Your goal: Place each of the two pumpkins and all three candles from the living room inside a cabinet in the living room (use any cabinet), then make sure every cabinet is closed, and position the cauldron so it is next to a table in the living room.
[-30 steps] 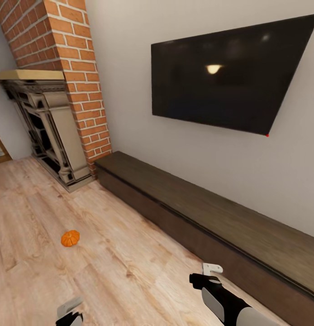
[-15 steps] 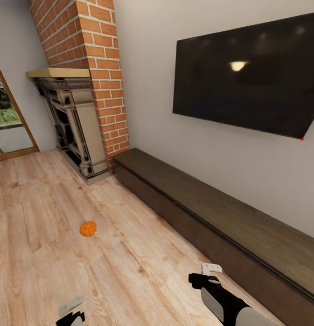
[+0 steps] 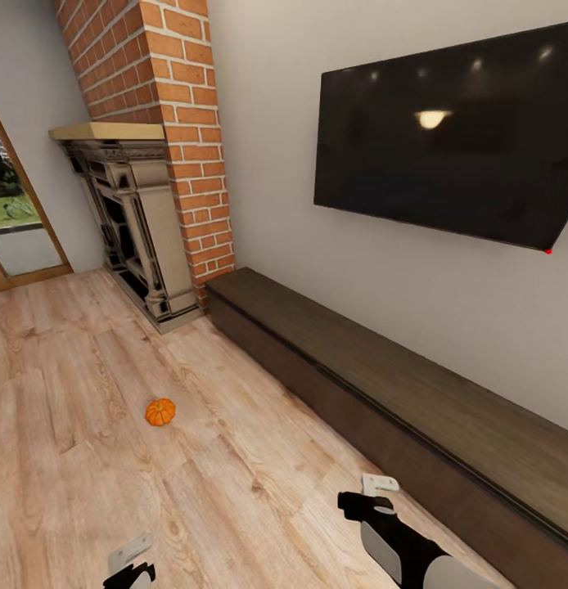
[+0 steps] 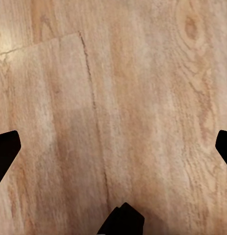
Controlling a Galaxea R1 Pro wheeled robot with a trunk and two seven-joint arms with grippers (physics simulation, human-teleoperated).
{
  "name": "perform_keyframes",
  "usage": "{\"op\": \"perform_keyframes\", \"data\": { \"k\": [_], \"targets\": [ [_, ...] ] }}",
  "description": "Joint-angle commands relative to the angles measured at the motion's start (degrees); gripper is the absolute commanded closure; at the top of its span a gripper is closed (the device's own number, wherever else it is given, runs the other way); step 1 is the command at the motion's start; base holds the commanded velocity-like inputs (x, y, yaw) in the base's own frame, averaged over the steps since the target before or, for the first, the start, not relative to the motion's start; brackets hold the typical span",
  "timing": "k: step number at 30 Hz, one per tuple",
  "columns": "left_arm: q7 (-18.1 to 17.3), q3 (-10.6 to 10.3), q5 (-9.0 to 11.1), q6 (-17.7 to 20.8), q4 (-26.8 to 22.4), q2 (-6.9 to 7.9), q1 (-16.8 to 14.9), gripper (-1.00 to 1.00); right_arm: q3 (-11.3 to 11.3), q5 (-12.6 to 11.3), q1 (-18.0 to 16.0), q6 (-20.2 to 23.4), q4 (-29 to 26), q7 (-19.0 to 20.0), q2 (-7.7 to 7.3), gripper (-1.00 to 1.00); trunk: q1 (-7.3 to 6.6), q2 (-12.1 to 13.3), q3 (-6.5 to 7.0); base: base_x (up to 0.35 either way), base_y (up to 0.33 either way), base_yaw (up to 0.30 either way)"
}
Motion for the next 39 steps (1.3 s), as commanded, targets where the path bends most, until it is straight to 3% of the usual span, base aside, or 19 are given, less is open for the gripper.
{"op": "perform_keyframes", "data": {
  "k": [1,6,14,39],
  "targets": [
    [0.46,-0.48,0.23,0.33,-0.13,0.05,-0.02,-1.00,0.96,-0.20,-0.05,0.20,-0.12,-0.49,-0.02,-1.00,0.00,-0.03,-0.05,0.000,0.000,0.000],
    [0.46,-0.48,0.23,0.33,-0.13,0.05,-0.02,-1.00,2.74,-0.22,-0.05,-0.16,-0.10,-0.53,0.09,-1.00,0.00,-0.03,-0.05,0.000,0.000,0.007],
    [0.46,-0.48,0.23,0.30,-0.13,0.03,-0.02,-1.00,2.99,-0.22,-0.05,-0.53,-0.11,-0.53,0.11,-1.00,0.00,-0.03,-0.07,0.000,0.000,0.042],
    [0.46,-0.48,0.22,0.26,-0.13,0.06,0.00,-1.00,2.99,-0.22,-0.05,-0.55,-0.11,-0.50,0.11,-1.00,0.00,-0.03,-0.62,0.000,0.000,0.266]
  ]
}}
